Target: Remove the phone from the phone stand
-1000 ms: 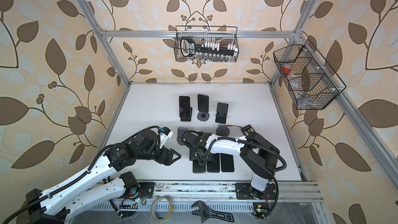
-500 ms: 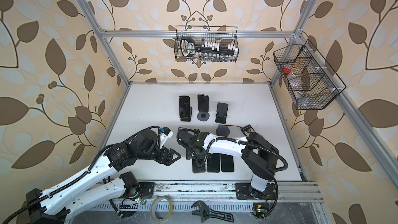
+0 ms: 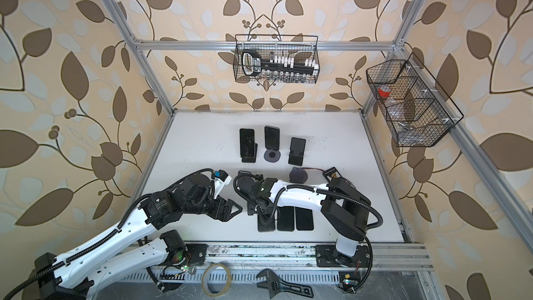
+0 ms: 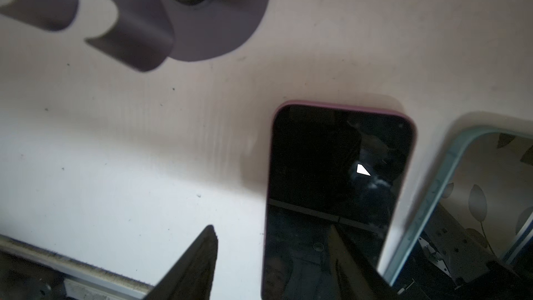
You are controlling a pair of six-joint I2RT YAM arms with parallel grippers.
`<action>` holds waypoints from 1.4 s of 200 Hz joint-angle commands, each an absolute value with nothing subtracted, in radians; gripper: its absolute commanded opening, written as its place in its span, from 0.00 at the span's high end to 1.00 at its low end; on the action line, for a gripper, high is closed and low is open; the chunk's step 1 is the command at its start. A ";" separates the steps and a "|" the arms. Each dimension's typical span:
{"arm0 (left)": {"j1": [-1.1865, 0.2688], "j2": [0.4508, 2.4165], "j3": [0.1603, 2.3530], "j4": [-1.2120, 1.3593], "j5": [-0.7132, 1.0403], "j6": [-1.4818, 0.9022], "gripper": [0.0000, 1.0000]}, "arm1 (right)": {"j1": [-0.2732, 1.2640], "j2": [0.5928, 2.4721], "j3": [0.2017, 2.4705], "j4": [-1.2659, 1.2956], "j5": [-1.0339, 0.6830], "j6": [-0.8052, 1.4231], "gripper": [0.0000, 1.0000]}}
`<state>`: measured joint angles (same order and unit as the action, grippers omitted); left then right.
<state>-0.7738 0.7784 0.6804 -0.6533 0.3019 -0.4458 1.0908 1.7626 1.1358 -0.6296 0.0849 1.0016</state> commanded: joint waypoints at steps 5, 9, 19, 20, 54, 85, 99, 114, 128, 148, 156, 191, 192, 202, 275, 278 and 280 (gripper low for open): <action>-0.785 0.761 0.672 -0.647 0.278 -0.449 0.06 | 1.105 1.801 1.177 -0.609 0.056 0.995 0.38; -0.785 0.762 0.672 -0.647 0.278 -0.447 0.06 | 1.106 1.803 1.178 -0.606 0.055 0.996 0.38; -0.785 0.762 0.672 -0.647 0.278 -0.447 0.06 | 1.106 1.809 1.177 -0.598 0.049 0.996 0.39; -0.785 0.762 0.672 -0.647 0.278 -0.448 0.06 | 1.106 1.810 1.177 -0.596 0.048 0.996 0.39; -0.785 0.762 0.672 -0.647 0.278 -0.447 0.06 | 1.106 1.833 1.181 -0.591 0.049 0.988 0.38; -0.785 0.759 0.672 -0.647 0.279 -0.447 0.06 | 1.105 1.843 1.174 -0.592 0.051 0.990 0.38; -0.785 0.758 0.672 -0.648 0.278 -0.446 0.06 | 1.104 1.843 1.169 -0.595 0.055 0.992 0.38; -0.785 0.758 0.672 -0.648 0.278 -0.446 0.06 | 1.104 1.843 1.167 -0.603 0.061 0.994 0.38; -0.785 0.758 0.672 -0.647 0.278 -0.447 0.06 | 1.103 1.840 1.167 -0.609 0.066 0.995 0.38; -0.785 0.756 0.672 -0.646 0.280 -0.447 0.06 | 1.103 1.831 1.169 -0.614 0.071 0.997 0.38; -0.785 0.756 0.672 -0.647 0.279 -0.446 0.06 | 1.103 1.827 1.171 -0.615 0.070 0.997 0.38; -0.785 0.757 0.672 -0.644 0.279 -0.446 0.06 | 1.105 1.820 1.200 -0.600 0.044 0.971 0.38; -0.785 0.757 0.672 -0.644 0.280 -0.446 0.06 | 1.105 1.821 1.201 -0.600 0.043 0.971 0.38; -0.785 0.758 0.672 -0.644 0.280 -0.446 0.06 | 1.106 1.825 1.209 -0.594 0.037 0.967 0.38; -0.785 0.756 0.671 -0.644 0.278 -0.447 0.06 | 1.108 1.864 1.215 -0.575 0.009 0.959 0.38; -0.785 0.756 0.672 -0.644 0.279 -0.446 0.06 | 1.109 1.866 1.213 -0.575 0.007 0.959 0.38; -0.785 0.756 0.672 -0.644 0.279 -0.448 0.06 | 1.109 1.865 1.213 -0.574 0.006 0.958 0.38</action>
